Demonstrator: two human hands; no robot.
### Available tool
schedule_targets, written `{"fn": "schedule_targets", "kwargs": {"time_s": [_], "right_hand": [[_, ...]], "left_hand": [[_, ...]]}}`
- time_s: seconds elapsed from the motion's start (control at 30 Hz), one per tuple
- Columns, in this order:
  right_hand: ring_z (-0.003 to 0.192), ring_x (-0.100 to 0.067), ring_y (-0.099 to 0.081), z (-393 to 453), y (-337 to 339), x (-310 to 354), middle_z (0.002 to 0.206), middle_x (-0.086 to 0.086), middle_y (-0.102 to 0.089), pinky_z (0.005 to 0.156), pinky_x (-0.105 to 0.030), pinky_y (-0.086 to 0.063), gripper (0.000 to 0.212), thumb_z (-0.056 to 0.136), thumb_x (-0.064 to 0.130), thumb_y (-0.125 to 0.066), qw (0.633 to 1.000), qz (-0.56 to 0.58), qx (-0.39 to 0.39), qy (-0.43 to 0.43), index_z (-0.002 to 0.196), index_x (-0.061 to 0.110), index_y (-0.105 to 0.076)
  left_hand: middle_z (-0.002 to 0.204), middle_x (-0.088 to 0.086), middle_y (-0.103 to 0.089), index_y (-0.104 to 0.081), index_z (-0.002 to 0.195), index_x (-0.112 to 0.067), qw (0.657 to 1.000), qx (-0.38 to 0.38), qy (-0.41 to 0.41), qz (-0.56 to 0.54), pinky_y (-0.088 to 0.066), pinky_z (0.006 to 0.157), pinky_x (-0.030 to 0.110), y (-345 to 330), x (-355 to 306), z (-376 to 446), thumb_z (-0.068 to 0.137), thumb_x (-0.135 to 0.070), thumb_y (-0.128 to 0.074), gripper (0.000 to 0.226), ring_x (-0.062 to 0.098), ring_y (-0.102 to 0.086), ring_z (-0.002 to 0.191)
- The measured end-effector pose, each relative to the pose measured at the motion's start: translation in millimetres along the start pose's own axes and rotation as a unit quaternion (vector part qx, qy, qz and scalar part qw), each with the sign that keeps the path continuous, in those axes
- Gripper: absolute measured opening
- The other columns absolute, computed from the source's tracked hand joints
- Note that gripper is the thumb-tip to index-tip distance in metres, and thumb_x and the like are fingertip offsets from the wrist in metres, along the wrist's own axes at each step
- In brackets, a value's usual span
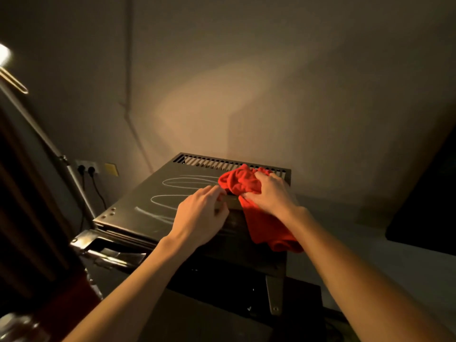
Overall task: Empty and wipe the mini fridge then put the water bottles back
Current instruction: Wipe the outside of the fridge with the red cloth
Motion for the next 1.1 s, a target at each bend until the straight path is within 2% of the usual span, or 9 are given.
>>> {"fn": "schedule_targets", "kwargs": {"time_s": [0.13,0.3,0.4,0.5,0.67,0.77,0.93,1.0,1.1], "right_hand": [[0.12,-0.034,-0.053,-0.4,1.4,2.3,0.129,-0.015,-0.057,0.097,-0.036,-0.043,0.067,0.078,0.059,-0.067,1.0,0.005,-0.003,0.022,0.129,0.018,-0.054],[0.107,-0.031,-0.06,-47.5,13.2,23.7,0.113,-0.008,-0.063,0.087,-0.037,-0.05,0.052,0.075,0.061,-0.068,0.995,-0.001,0.005,0.1,0.109,0.024,-0.057],[0.101,-0.03,-0.06,-89.3,21.4,39.8,0.107,-0.007,-0.064,0.088,-0.038,-0.05,0.048,0.073,0.06,-0.068,0.99,-0.026,-0.045,0.133,0.106,0.026,-0.058],[0.101,-0.031,-0.058,-99.4,23.4,43.2,0.106,-0.01,-0.063,0.087,-0.04,-0.049,0.045,0.076,0.056,-0.068,0.99,-0.038,-0.071,0.119,0.107,0.026,-0.057],[0.108,-0.035,-0.058,-42.3,12.8,24.6,0.116,-0.015,-0.062,0.091,-0.04,-0.048,0.051,0.078,0.055,-0.068,0.998,-0.003,-0.005,0.063,0.114,0.021,-0.058],[0.11,-0.035,-0.058,-14.0,3.7,14.1,0.116,-0.017,-0.064,0.094,-0.039,-0.047,0.057,0.076,0.057,-0.07,0.999,0.028,-0.012,0.027,0.117,0.02,-0.057],[0.11,-0.033,-0.061,-6.5,-0.8,27.2,0.116,-0.013,-0.066,0.091,-0.039,-0.049,0.059,0.074,0.057,-0.071,1.0,0.001,0.007,0.011,0.118,0.022,-0.055],[0.104,-0.031,-0.064,-22.4,0.3,43.7,0.112,-0.01,-0.068,0.085,-0.037,-0.051,0.056,0.071,0.055,-0.074,0.999,-0.001,0.03,0.04,0.113,0.022,-0.057],[0.098,-0.03,-0.066,-60.2,-1.9,80.6,0.104,-0.007,-0.07,0.078,-0.033,-0.05,0.033,0.072,0.036,-0.069,0.992,0.007,0.04,0.12,0.1,0.023,-0.057]], "left_hand": [[0.107,-0.006,-0.068,-0.063,0.111,-0.025,1.0,-0.01,0.021,0.013,-0.053,0.075,0.034,3.6,3.4,-7.9,0.085,-0.029,-0.061,0.027,0.022,-0.064,0.1],[0.101,-0.01,-0.069,-0.064,0.103,-0.031,0.995,-0.045,0.086,0.014,-0.047,0.068,0.03,16.7,11.8,-19.3,0.085,-0.033,-0.062,0.018,0.018,-0.065,0.093],[0.097,-0.009,-0.069,-0.064,0.099,-0.03,0.992,-0.057,0.112,0.017,-0.048,0.068,0.03,19.0,14.1,-25.6,0.085,-0.033,-0.065,0.014,0.019,-0.065,0.092],[0.095,-0.006,-0.069,-0.066,0.094,-0.026,0.988,-0.085,0.125,0.024,-0.045,0.066,0.029,22.2,10.4,-31.9,0.087,-0.03,-0.066,0.008,0.022,-0.065,0.09],[0.088,-0.005,-0.068,-0.066,0.086,-0.022,0.99,-0.092,0.091,0.063,-0.044,0.066,0.029,23.4,-7.5,-37.2,0.081,-0.02,-0.069,0.005,0.022,-0.063,0.084],[0.093,-0.007,-0.068,-0.066,0.091,-0.022,0.991,-0.071,0.083,0.074,-0.049,0.071,0.032,24.5,-11.6,-38.5,0.082,-0.023,-0.066,0.009,0.019,-0.063,0.088],[0.109,-0.004,-0.069,-0.067,0.108,-0.021,0.992,-0.034,0.079,0.091,-0.048,0.079,0.032,33.4,1.8,-44.6,0.086,-0.029,-0.061,0.023,0.02,-0.062,0.101],[0.112,-0.005,-0.068,-0.066,0.111,-0.022,0.992,-0.026,0.091,0.082,-0.048,0.08,0.032,37.3,14.1,-47.2,0.087,-0.03,-0.061,0.026,0.02,-0.062,0.103],[0.111,-0.004,-0.068,-0.066,0.11,-0.023,0.993,-0.021,0.093,0.07,-0.048,0.079,0.033,43.6,28.6,-44.5,0.084,-0.028,-0.062,0.026,0.022,-0.062,0.104]]}}
Point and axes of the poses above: each hand's wrist, its own z-axis towards the middle knuckle, its own y-axis out of the back of the hand, x = y × z, the point moved 9 cm from there along z, towards the middle knuckle
